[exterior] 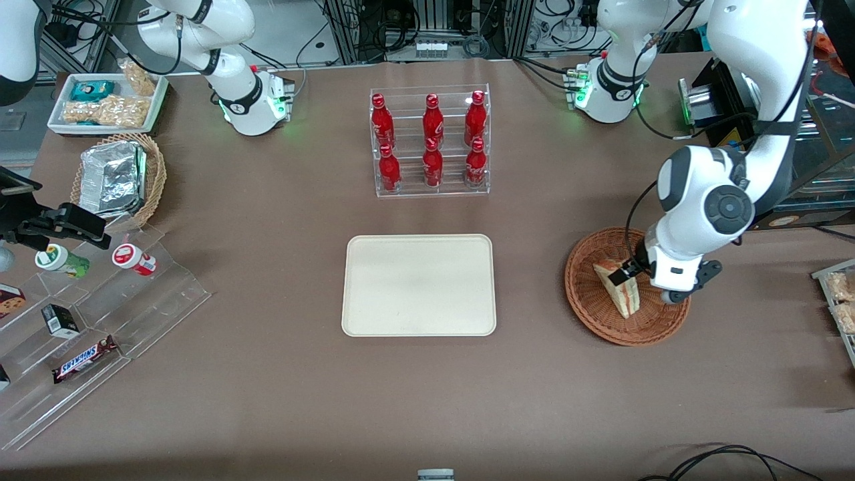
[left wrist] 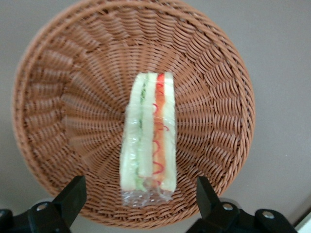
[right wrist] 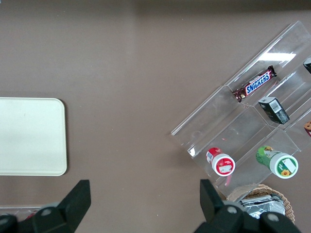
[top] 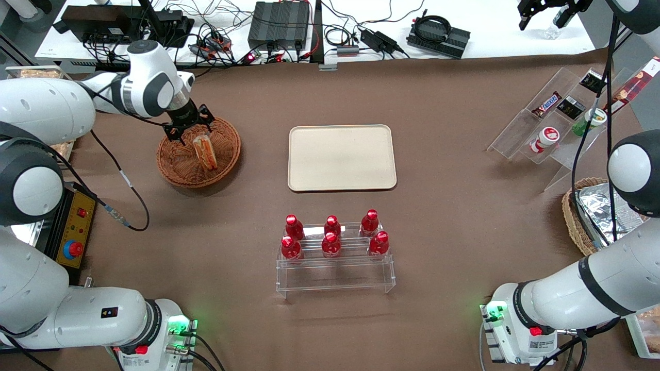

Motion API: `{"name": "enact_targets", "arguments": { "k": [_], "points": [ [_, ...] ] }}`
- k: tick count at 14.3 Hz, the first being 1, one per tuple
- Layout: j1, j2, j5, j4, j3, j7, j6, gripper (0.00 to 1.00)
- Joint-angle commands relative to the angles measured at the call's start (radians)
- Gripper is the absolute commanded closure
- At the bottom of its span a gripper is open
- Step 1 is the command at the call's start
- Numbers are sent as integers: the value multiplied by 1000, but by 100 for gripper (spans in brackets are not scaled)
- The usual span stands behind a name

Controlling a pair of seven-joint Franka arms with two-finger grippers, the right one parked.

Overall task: Place sandwich from basket to tray
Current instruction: 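Lower the left gripper and close it on the wrapped sandwich, then lift the sandwich with the left gripper and carry it toward the tray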

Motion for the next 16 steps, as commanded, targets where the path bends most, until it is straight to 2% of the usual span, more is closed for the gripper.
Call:
{"name": "enact_targets", "arguments": {
  "k": [1,10,11,13,15,16],
  "points": [
    [-27,26,-1,-38,7,-13,64,0],
    [3,75,5,-27,19,-8,73,0],
    [3,88,5,-17,21,-8,70,16],
    [6,94,5,-14,24,-8,70,58],
    [5,94,4,-14,24,-11,68,87],
    [5,94,5,-14,24,-13,68,95]
  ]
}}
